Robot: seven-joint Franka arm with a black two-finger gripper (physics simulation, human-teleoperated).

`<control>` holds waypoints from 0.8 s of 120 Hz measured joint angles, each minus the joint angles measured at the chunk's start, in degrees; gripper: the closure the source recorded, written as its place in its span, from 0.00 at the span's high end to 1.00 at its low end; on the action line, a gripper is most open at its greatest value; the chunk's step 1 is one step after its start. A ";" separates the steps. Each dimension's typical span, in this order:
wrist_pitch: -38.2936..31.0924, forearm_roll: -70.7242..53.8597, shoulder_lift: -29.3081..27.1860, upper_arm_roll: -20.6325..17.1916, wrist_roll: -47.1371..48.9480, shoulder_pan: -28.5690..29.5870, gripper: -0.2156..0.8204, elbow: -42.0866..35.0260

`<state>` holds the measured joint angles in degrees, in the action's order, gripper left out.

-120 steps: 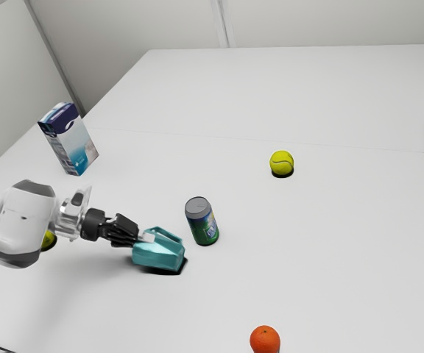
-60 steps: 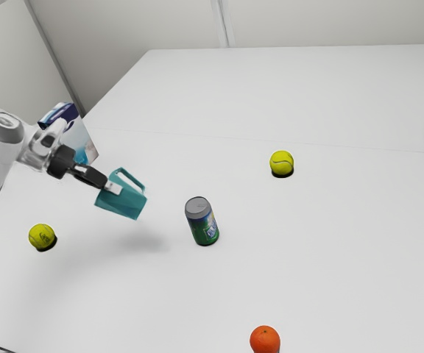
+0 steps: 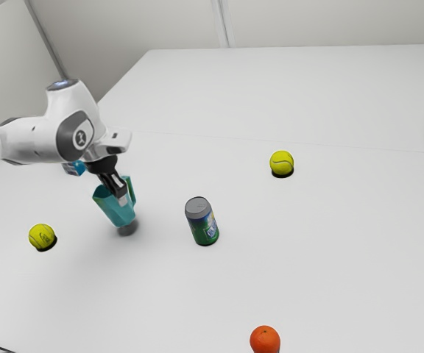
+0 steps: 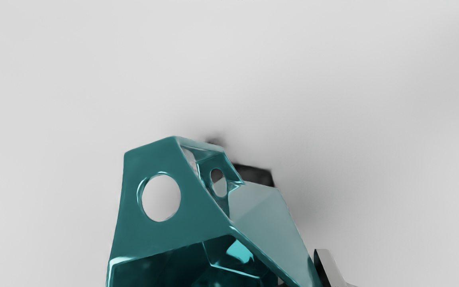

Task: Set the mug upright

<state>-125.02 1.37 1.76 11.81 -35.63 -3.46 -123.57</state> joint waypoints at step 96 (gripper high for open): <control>12.14 -2.80 -5.42 -4.55 24.43 1.47 0.74 19.93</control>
<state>-112.88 -1.44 -3.66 7.27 -11.21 -1.99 -103.64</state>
